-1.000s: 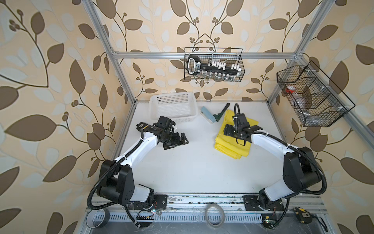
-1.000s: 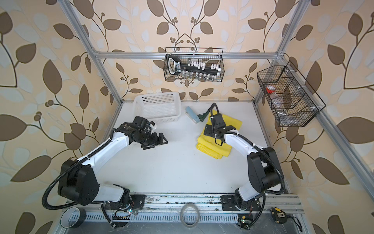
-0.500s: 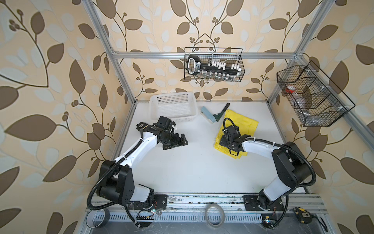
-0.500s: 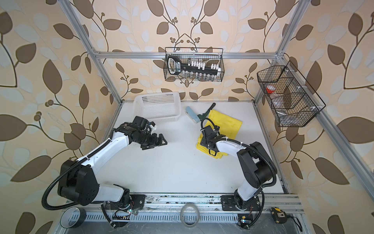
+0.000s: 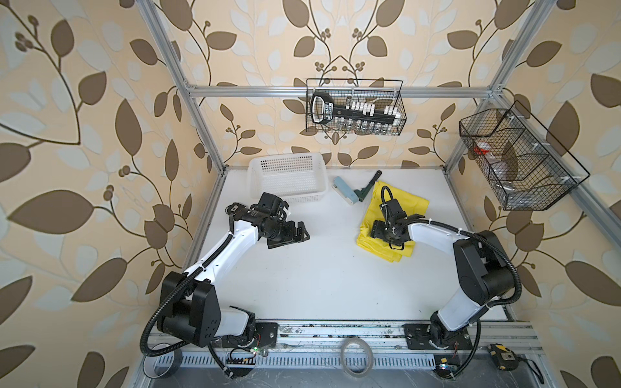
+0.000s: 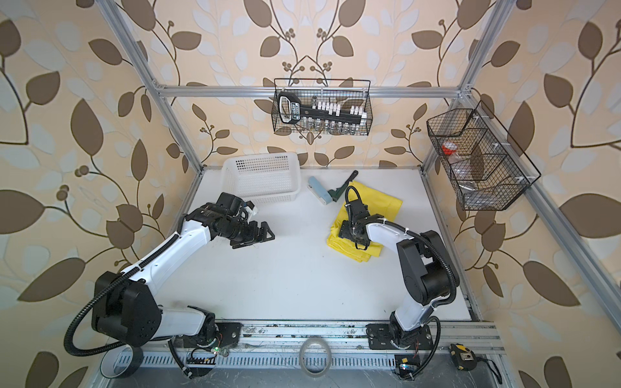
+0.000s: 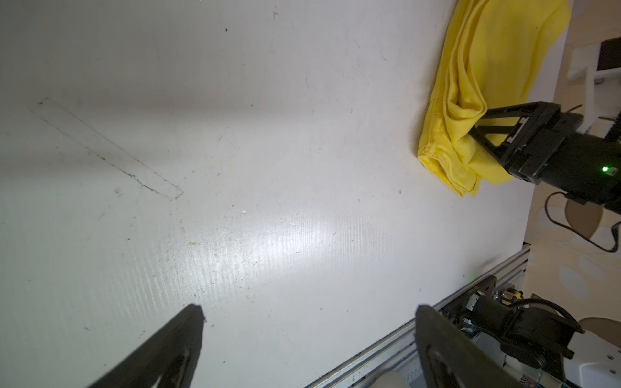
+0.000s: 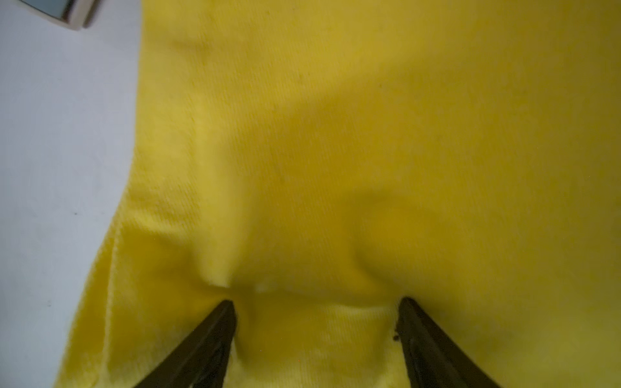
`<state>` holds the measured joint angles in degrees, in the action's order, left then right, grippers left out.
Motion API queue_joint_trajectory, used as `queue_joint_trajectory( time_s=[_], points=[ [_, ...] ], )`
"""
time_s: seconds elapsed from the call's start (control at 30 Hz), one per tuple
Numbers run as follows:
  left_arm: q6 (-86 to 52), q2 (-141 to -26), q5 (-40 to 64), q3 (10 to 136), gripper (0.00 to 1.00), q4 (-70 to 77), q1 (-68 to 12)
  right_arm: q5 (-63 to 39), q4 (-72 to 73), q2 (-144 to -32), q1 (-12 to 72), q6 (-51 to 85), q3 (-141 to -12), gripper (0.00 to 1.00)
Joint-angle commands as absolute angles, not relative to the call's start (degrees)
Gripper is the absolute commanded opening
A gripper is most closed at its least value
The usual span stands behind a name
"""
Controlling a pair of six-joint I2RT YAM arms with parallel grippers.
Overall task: Fold and stack the trousers
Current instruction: Move the trousers to the top-right of the table.
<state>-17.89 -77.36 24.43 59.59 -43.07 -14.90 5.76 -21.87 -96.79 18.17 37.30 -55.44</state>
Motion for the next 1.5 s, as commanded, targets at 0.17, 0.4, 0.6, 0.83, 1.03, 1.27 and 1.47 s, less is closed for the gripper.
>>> queue_joint_trajectory(
  time_s=[0.17,0.4,0.6,0.83,1.03,1.27,1.47],
  points=[
    [-16.3,-77.1,24.4,59.2,0.99,-43.0,-14.2,9.6,-33.7,-98.5,8.6,26.1,-58.5,0.78],
    [-15.8,-77.4,23.5,59.4,0.99,-43.5,-14.3,10.8,-35.6,-107.0,1.5,10.6,-66.7,0.78],
    [-15.6,-79.5,23.7,60.6,0.99,-43.8,-14.3,11.8,-35.3,-112.5,-0.5,1.0,-76.0,0.81],
    [-15.5,-79.9,23.1,61.8,0.99,-44.2,-14.2,10.1,-31.2,-120.2,-2.5,-4.0,-85.4,0.81],
    [-15.3,-79.7,22.3,62.6,0.99,-44.7,-14.2,8.2,-29.2,-121.3,-3.4,-9.2,-90.5,0.81],
    [-14.1,-79.8,20.0,64.6,0.99,-43.4,-13.8,0.1,-23.3,-105.4,-2.1,-8.2,-82.0,0.84],
    [-12.8,-78.9,15.7,63.7,0.99,-41.4,-11.3,-8.4,-17.2,-89.1,-2.1,-0.8,-66.7,0.86]
  ],
)
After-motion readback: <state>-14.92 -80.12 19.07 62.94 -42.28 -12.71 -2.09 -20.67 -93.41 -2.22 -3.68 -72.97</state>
